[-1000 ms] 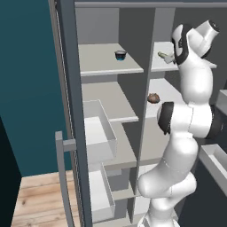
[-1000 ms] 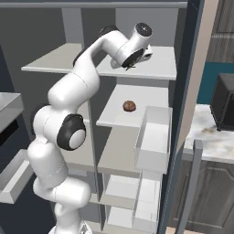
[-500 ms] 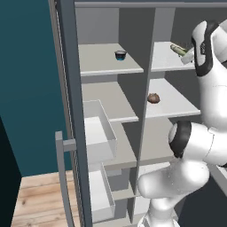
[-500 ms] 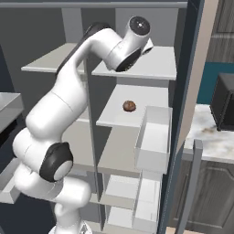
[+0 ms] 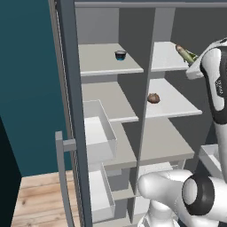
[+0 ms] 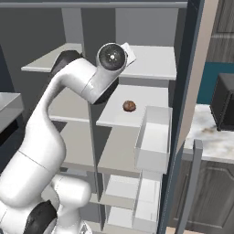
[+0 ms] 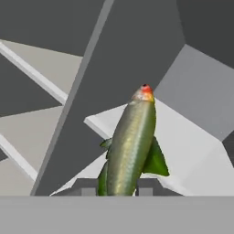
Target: There's a fish in the fridge that needs to be moved to the freezer for freezing. Pick up the fish from the fridge, place it on any shelf in the freezer, and close the fridge and freezer doors when done.
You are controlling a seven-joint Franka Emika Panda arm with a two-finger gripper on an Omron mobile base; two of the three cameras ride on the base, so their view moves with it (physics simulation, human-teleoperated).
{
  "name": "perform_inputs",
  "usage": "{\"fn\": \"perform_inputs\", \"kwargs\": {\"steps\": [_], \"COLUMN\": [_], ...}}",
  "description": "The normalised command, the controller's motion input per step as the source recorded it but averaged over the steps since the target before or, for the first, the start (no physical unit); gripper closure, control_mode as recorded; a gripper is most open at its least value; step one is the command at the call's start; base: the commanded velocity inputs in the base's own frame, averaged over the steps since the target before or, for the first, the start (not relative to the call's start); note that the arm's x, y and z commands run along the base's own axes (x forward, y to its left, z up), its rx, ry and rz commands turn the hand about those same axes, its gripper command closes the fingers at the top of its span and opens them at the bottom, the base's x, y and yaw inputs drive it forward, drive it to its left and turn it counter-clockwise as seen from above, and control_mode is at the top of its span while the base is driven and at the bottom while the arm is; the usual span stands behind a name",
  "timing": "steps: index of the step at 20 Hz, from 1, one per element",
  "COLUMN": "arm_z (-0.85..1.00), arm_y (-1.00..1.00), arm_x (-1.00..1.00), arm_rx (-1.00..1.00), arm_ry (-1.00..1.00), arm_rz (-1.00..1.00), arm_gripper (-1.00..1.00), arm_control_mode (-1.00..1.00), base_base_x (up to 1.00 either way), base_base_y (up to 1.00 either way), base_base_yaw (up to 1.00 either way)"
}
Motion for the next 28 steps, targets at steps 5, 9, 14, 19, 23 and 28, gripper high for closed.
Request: {"fn": "perform_inputs", "kwargs": {"steps": [5, 9, 14, 19, 23, 28], "arm_z": [0.27, 0.41, 0.16, 0.09, 0.01, 0.0], "arm_y": [0.29, 0.35, 0.71, 0.95, 1.0, 1.0], "arm_x": [-1.0, -1.0, -1.0, -0.68, -0.13, 0.09], "arm_rx": [0.13, 0.08, 0.05, 0.01, 0.0, -0.01], "arm_ry": [0.01, 0.03, 0.0, 0.01, 0.1, 0.01], "arm_rz": [-0.09, -0.01, 0.03, 0.12, 0.1, 0.16], "arm_gripper": [1.0, 1.0, 1.0, 1.0, 1.0, 1.0], "arm_control_mode": [-1.0, -1.0, -1.0, -1.0, -1.0, -1.0], "base_base_x": [0.0, 0.0, 0.0, 0.0, 0.0, 0.0], "base_base_y": [0.0, 0.0, 0.0, 0.0, 0.0, 0.0], "base_base_yaw": [0.0, 0.0, 0.0, 0.0, 0.0, 0.0]}}
